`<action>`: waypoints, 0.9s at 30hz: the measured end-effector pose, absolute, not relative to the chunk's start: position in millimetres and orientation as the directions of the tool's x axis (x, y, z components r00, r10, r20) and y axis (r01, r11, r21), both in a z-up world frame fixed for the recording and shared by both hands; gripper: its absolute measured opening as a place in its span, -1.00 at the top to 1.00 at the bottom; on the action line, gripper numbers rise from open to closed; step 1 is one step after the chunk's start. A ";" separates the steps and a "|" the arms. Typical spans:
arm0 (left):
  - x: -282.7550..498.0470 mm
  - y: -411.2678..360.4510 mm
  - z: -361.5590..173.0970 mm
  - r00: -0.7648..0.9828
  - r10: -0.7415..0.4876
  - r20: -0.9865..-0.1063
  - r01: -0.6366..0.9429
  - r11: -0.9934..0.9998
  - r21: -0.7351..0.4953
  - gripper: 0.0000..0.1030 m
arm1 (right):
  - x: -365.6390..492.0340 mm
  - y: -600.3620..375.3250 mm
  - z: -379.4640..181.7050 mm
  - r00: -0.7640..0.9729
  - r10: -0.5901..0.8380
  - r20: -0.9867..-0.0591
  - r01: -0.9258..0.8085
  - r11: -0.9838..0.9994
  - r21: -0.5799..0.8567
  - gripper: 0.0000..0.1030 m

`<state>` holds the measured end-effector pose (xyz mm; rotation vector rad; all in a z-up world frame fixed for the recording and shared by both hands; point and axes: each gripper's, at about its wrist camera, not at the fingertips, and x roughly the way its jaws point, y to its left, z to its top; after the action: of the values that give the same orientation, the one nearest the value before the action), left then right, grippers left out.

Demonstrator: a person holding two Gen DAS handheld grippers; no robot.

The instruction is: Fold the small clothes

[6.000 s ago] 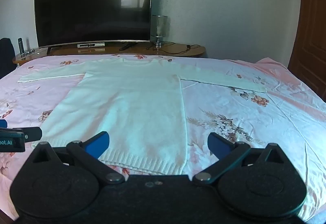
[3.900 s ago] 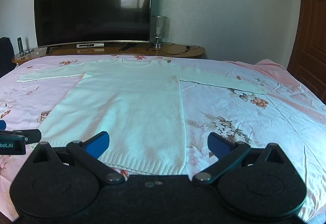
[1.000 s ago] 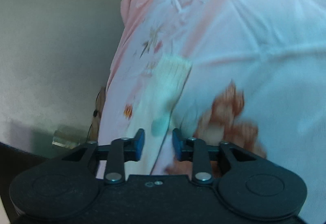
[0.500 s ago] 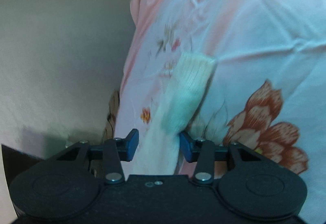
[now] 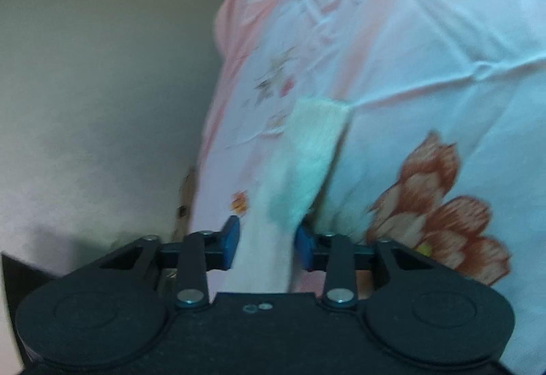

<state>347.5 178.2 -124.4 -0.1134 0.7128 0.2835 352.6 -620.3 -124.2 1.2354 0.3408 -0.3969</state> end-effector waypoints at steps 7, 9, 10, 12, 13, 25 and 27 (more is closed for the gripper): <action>351.9 173.7 -118.6 0.699 0.233 -0.676 -0.286 0.958 0.035 -1.00 | 384.1 -591.1 -92.0 0.816 -0.169 -0.553 0.538 0.573 0.619 0.93; 345.5 168.8 -113.4 0.715 0.256 -0.651 -0.280 0.958 0.070 -1.00 | 395.7 -565.8 -75.8 0.828 -0.149 -0.540 0.486 0.669 0.562 0.93; 340.3 166.5 -110.3 0.731 0.266 -0.628 -0.280 0.957 0.080 -1.00 | 399.8 -550.4 -65.7 0.844 -0.129 -0.521 0.442 0.717 0.538 0.93; 333.5 165.9 -104.0 0.748 0.265 -0.609 -0.286 0.956 0.065 -1.00 | 412.0 -511.0 -48.9 0.869 -0.066 -0.491 0.338 0.804 0.490 0.93; 331.2 166.9 -101.3 0.747 0.267 -0.608 -0.296 0.954 0.056 -1.00 | 417.6 -489.4 -42.6 0.875 -0.027 -0.484 0.282 0.840 0.463 0.93; 318.8 170.4 -79.7 0.727 0.217 -0.652 -0.291 0.957 -0.006 -0.99 | 456.4 -204.5 -73.3 0.685 0.390 -0.615 -0.287 0.921 0.265 0.91; 318.4 166.7 -75.9 0.737 0.206 -0.644 -0.282 0.959 -0.016 -0.99 | 447.3 -168.2 -85.7 0.637 0.418 -0.648 -0.385 0.900 0.202 0.62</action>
<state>318.4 166.7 -75.9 -0.1157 0.6929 0.2685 447.3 -168.2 -85.7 0.0468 0.7513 0.4586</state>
